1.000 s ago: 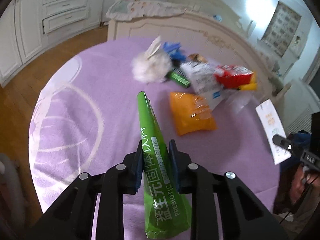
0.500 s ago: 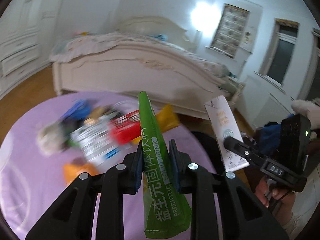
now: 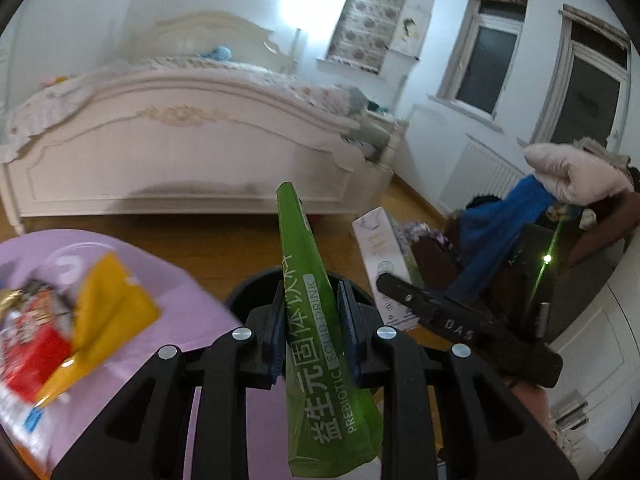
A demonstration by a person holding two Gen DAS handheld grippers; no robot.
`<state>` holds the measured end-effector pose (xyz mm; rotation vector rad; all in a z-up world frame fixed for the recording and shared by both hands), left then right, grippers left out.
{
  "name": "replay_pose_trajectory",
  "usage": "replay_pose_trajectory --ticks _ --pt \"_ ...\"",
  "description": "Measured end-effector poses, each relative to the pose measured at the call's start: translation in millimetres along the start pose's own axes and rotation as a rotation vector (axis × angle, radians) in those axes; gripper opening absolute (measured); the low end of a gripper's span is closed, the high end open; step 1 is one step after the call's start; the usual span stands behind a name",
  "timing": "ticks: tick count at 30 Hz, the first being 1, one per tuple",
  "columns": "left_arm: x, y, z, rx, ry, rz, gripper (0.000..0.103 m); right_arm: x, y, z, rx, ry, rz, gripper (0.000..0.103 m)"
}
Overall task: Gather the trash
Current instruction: 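Carry both items over the black bin and open both tools to drop them, then grasp the fluffy white ball with the left tool while the right tool grasps the red Wangzai box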
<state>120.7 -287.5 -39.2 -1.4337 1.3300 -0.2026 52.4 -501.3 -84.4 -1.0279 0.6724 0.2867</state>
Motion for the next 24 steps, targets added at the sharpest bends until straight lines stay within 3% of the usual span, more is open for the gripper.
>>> replay_pose_trajectory --ticks 8,19,21,23,24 --pt "50.5 4.5 -0.3 0.012 0.013 0.102 0.025 42.0 12.5 -28.6 0.058 0.024 0.069 0.049" --pt "85.2 -3.7 -1.5 0.014 -0.006 0.141 0.029 66.4 15.5 -40.6 0.085 0.033 0.108 0.051" --pt "85.3 -5.1 -2.2 0.018 -0.015 0.14 0.04 69.5 13.3 -43.1 0.094 0.036 0.113 0.058" --pt "80.9 -7.8 -3.1 0.019 -0.036 0.117 0.067 67.4 12.2 -44.8 0.102 0.042 0.104 0.071" --pt "78.2 -8.6 -3.3 0.021 -0.038 0.103 0.07 65.2 11.4 -46.0 0.108 0.042 0.094 0.076"
Point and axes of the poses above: each gripper's, at about its wrist camera, not at the fingertips, and x roughly the way its jaws point, z to its left, y to its underside, the point moved 3 cm from there along x, roughly the way its jaws point, and after that the axes turned 10 degrees about y, right-handed, at the moved point
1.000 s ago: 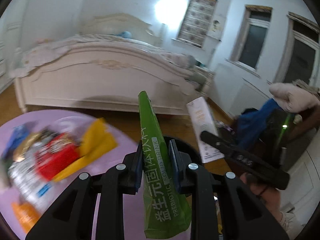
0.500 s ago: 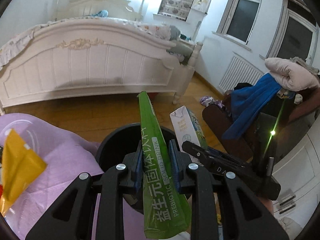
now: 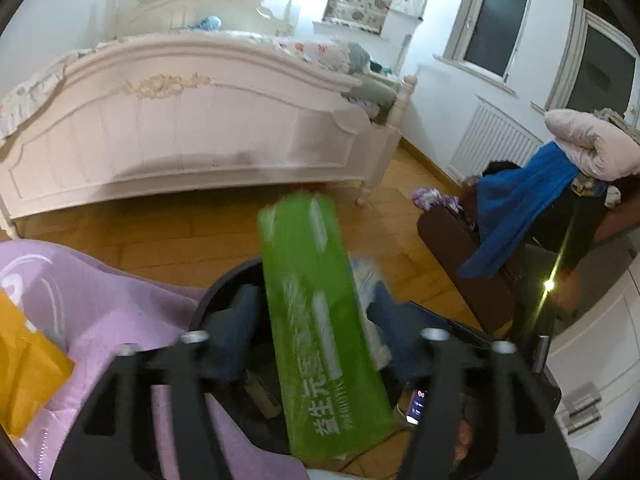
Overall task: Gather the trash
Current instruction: 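Grasp the fluffy white ball with the left tool while the right tool grasps the red Wangzai box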
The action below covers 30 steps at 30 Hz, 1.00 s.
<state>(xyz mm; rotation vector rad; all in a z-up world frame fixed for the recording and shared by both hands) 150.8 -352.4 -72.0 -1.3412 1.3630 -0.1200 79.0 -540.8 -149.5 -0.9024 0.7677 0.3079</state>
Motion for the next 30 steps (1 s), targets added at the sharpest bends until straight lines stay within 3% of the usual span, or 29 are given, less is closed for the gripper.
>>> replay_pose_trajectory --ticks 1,7,14,20,25,27,30 --pt "-4.8 -0.4 -0.7 0.003 -0.001 -0.014 0.074 -3.8 -1.1 -0.8 0.006 -0.004 -0.012 0.077" --pt "-34.5 1.2 2.9 -0.019 -0.005 -0.053 0.075 -26.2 -0.4 7.3 -0.005 -0.034 -0.033 0.077" --pt "-94.7 23.5 20.9 -0.068 -0.055 -0.11 0.075 -53.6 11.0 56.8 -0.094 -0.11 -0.038 0.077" --pt "-168.8 56.1 71.5 -0.167 -0.17 -0.17 0.075 -70.2 27.4 131.1 -0.24 -0.205 -0.017 0.077" --pt "-246.0 91.0 135.3 -0.283 -0.335 -0.243 0.075 -83.3 43.3 202.6 -0.412 -0.266 -0.017 0.077" --pt "-269.1 101.8 160.2 -0.326 -0.401 -0.263 0.075 -88.5 50.3 235.5 -0.491 -0.292 -0.03 0.089" --pt "-293.0 119.4 198.2 -0.393 -0.48 -0.26 0.075 -92.0 60.1 278.9 -0.603 -0.315 -0.036 0.095"
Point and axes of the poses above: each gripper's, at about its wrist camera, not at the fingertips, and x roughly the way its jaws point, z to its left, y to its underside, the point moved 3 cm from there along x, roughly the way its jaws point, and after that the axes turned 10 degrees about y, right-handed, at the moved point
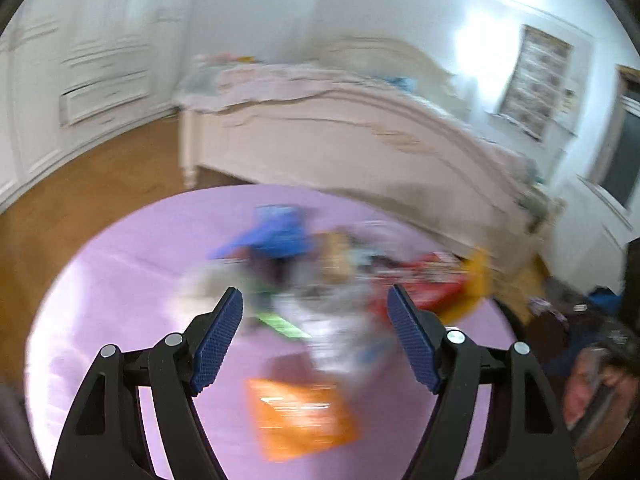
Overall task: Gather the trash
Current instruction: 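Grasp the fluffy white ball with the left tool while the right tool grasps the red Wangzai box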
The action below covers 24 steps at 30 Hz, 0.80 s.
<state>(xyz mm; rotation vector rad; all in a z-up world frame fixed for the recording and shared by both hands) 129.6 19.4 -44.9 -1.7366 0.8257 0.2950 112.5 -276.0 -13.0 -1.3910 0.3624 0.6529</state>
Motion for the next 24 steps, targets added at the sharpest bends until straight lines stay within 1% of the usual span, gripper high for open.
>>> replay_pose_trajectory --ticks 1,2,3,5,8,11,13,15,16,17,18,19,22,24 --pt "-0.3 0.8 14.0 -0.02 -0.015 0.004 0.075 6.2 -5.1 21.0 -0.064 -0.001 0.006 0.098" --pt "2.3 1.1 29.7 -0.045 -0.03 0.015 0.075 12.2 -7.9 35.4 -0.116 0.006 0.015 0.098" --pt "4.2 1.2 39.0 -0.058 -0.04 0.024 0.075 22.7 -10.4 54.1 -0.191 0.032 0.032 0.098" --pt "10.5 1.6 57.0 -0.078 -0.051 0.045 0.075 39.3 -10.1 78.7 -0.285 0.047 0.068 0.098" --pt "25.5 4.5 73.1 -0.107 -0.044 0.087 0.075 66.6 -0.7 106.8 -0.394 0.082 0.155 0.098" --pt "37.3 3.6 81.7 -0.112 -0.034 0.106 0.075 89.5 5.2 119.8 -0.46 0.138 0.219 0.098" --pt "43.2 2.3 86.1 -0.111 -0.024 0.112 0.074 99.3 9.2 120.2 -0.481 0.179 0.235 0.098" --pt "44.8 5.0 86.2 -0.107 -0.015 0.113 0.073 103.8 11.5 118.3 -0.473 0.19 0.251 0.098" --pt "43.5 8.5 84.3 -0.103 -0.012 0.115 0.068 106.3 10.9 114.8 -0.463 0.184 0.256 0.097" --pt "45.9 8.2 83.2 -0.102 0.003 0.122 0.059 108.1 11.2 112.2 -0.448 0.177 0.261 0.088" --pt "47.8 7.9 84.6 -0.104 0.015 0.126 0.056 109.0 12.0 109.3 -0.429 0.17 0.268 0.089" --pt "49.2 8.6 83.6 -0.102 0.025 0.13 0.048 110.4 12.5 108.9 -0.414 0.161 0.263 0.089" --pt "51.6 10.8 78.4 -0.079 0.03 0.138 0.043 107.9 9.7 103.4 -0.343 0.126 0.254 0.088" --pt "49.6 11.7 77.6 -0.077 0.032 0.132 0.041 97.5 6.1 98.2 -0.276 0.079 0.229 0.088"
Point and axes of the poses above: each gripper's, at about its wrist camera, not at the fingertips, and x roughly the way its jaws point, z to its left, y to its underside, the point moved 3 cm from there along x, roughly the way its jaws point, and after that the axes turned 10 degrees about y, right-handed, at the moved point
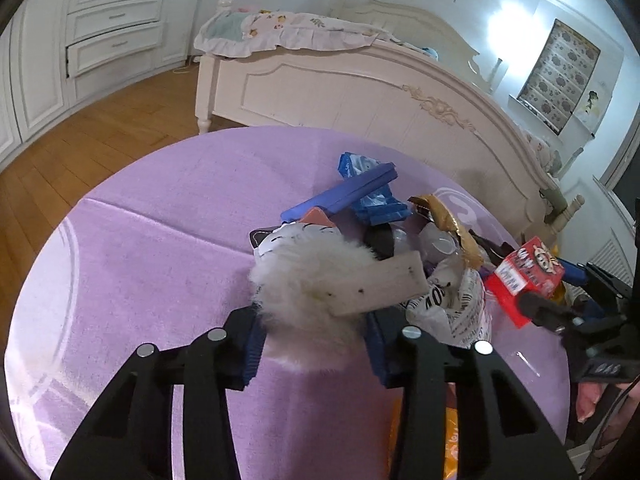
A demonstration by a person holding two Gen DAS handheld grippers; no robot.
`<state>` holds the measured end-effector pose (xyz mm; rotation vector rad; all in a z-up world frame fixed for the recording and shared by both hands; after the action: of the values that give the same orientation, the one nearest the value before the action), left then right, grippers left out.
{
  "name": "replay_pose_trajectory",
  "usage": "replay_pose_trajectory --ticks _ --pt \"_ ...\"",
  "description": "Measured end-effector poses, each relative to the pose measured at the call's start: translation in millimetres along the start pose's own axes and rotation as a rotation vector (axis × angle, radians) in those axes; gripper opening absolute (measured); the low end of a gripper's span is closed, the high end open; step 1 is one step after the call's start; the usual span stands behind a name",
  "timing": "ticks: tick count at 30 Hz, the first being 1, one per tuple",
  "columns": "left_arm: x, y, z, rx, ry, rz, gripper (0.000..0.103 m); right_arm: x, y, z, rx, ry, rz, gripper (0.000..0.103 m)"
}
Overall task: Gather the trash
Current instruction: 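Grasp the fluffy white ball with the left tool while the right tool grasps the red Wangzai box, then carry both items over the black bin and open both tools to drop them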
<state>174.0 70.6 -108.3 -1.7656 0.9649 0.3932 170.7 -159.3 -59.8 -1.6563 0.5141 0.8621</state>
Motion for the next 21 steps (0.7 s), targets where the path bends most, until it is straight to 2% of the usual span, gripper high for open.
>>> replay_pose_trajectory --ticks 5,10,15,21 --pt "-18.7 3.5 -1.1 -0.014 -0.007 -0.048 0.039 -37.8 3.7 -14.1 0.141 -0.117 -0.088 0.088" --pt "-49.7 4.2 -29.4 0.024 0.027 -0.113 0.039 -85.2 15.8 -40.9 0.302 -0.2 -0.203 0.088" --pt "-70.1 2.8 -87.7 0.114 0.11 -0.154 0.039 -113.8 32.7 -75.0 0.405 -0.182 -0.269 0.088" --pt "-61.5 5.3 -161.4 0.222 0.229 -0.147 0.039 -135.8 61.7 -130.4 0.52 -0.099 -0.316 0.088"
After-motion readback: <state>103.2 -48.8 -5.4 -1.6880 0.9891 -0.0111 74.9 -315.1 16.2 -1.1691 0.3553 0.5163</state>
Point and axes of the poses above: each gripper's, at about its wrist camera, not at the fingertips, and x roughly the way its jaws point, z to its left, y to its underside, the point moved 3 cm from there along x, roughly the way its jaws point, and after that the axes turned 10 degrees about y, right-handed, at the moved point
